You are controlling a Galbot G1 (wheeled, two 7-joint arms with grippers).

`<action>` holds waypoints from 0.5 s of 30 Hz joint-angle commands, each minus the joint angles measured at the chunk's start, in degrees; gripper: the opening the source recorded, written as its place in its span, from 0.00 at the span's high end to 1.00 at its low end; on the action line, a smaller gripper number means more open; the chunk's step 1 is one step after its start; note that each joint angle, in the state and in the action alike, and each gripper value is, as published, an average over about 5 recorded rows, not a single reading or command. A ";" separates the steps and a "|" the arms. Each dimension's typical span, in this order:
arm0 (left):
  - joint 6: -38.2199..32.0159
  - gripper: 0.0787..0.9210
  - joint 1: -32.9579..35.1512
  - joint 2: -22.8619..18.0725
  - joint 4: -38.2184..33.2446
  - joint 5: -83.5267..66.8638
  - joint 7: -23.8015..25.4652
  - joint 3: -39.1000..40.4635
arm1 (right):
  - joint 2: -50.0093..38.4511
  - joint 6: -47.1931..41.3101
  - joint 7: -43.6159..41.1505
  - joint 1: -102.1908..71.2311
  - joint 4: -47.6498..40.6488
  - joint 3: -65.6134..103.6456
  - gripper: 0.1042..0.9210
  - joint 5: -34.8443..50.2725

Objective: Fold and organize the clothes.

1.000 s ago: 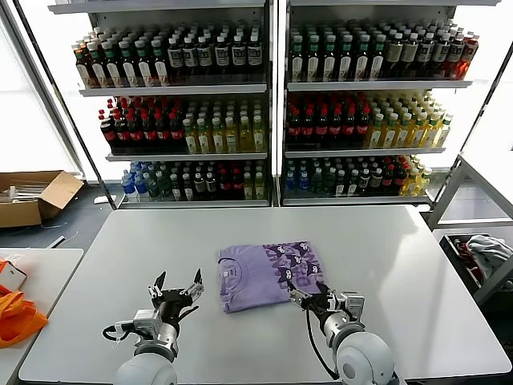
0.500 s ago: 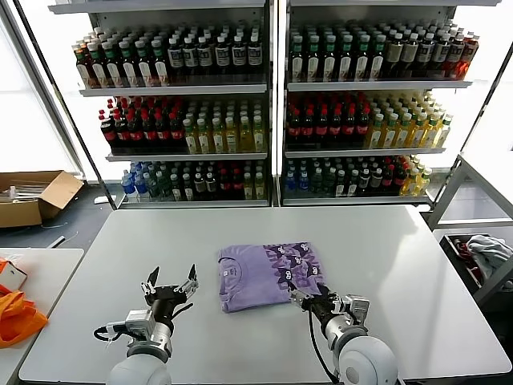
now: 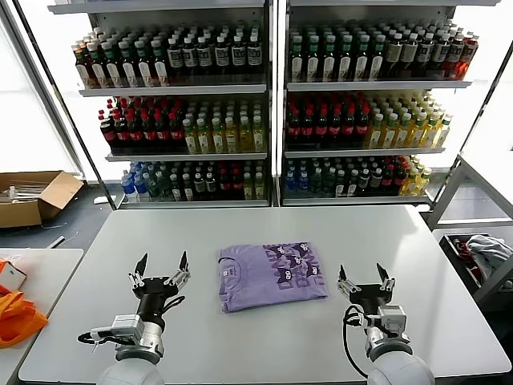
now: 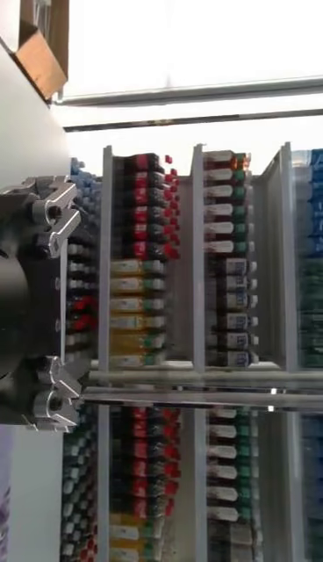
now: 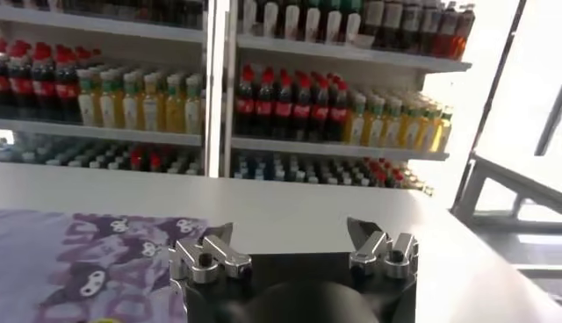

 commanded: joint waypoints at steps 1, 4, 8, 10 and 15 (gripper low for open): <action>-2.67 0.12 1.26 -0.39 -0.64 2.42 -0.08 -1.18 | 0.23 3.99 1.46 -5.14 1.98 6.98 0.12 -6.38; -3.10 0.12 1.97 -0.01 -1.08 2.23 0.02 -1.37 | 0.05 3.69 1.34 -4.68 2.21 6.53 0.12 -6.55; -2.93 0.12 2.44 0.19 -1.72 1.61 0.21 -1.51 | -0.01 3.52 1.24 -4.59 2.15 6.04 0.12 -6.77; -2.94 0.12 2.58 0.14 -1.87 1.58 0.33 -1.52 | 0.09 3.61 1.28 -4.83 2.10 6.12 0.12 -6.67; -3.01 0.12 2.89 0.06 -2.19 1.59 0.62 -1.63 | 0.48 3.83 1.51 -4.94 1.89 6.40 0.12 -6.31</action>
